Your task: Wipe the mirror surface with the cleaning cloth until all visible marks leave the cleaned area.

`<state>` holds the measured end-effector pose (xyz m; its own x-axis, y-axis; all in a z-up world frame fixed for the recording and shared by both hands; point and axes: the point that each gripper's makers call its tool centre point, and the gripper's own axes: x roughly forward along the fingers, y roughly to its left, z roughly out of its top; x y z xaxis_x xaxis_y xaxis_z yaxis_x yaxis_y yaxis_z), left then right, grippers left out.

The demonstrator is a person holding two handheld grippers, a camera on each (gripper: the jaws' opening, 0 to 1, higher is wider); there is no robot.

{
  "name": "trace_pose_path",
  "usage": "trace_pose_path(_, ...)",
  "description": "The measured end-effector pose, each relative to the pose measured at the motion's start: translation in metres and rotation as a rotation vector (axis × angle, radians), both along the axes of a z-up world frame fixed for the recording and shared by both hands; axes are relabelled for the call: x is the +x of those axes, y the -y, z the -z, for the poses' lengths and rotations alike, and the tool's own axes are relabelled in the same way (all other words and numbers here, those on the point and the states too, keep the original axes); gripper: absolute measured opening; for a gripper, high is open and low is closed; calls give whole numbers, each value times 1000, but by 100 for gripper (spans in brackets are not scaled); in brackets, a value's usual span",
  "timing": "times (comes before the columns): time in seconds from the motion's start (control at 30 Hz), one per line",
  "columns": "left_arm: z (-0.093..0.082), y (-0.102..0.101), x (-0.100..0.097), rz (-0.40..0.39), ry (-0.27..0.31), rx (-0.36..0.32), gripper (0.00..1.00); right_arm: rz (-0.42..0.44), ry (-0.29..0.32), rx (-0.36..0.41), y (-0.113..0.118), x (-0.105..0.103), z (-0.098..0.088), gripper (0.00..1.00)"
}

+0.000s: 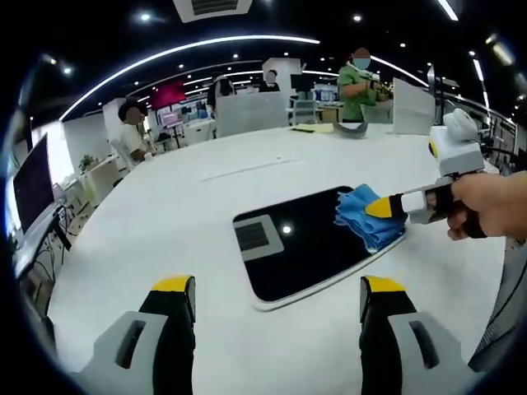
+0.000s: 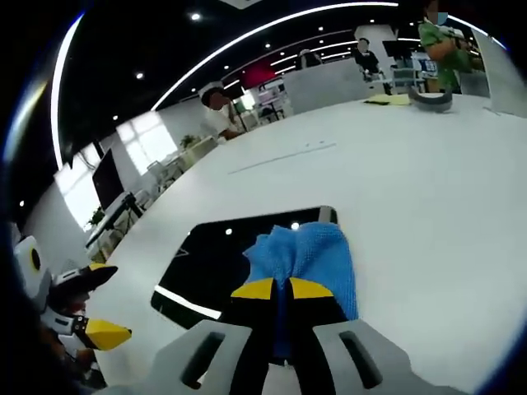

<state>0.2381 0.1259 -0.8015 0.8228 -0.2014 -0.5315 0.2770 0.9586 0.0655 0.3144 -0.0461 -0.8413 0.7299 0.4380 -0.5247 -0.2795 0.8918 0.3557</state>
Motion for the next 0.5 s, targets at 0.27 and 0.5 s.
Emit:
trace_pose_path(0.27,1,2,0,5,-2,0,82,-1,5,0,0,-1,-1,1)
trace_pose_path(0.5,1,2,-1,7,-1,3,82,2,2,-2,0,4,-1,1)
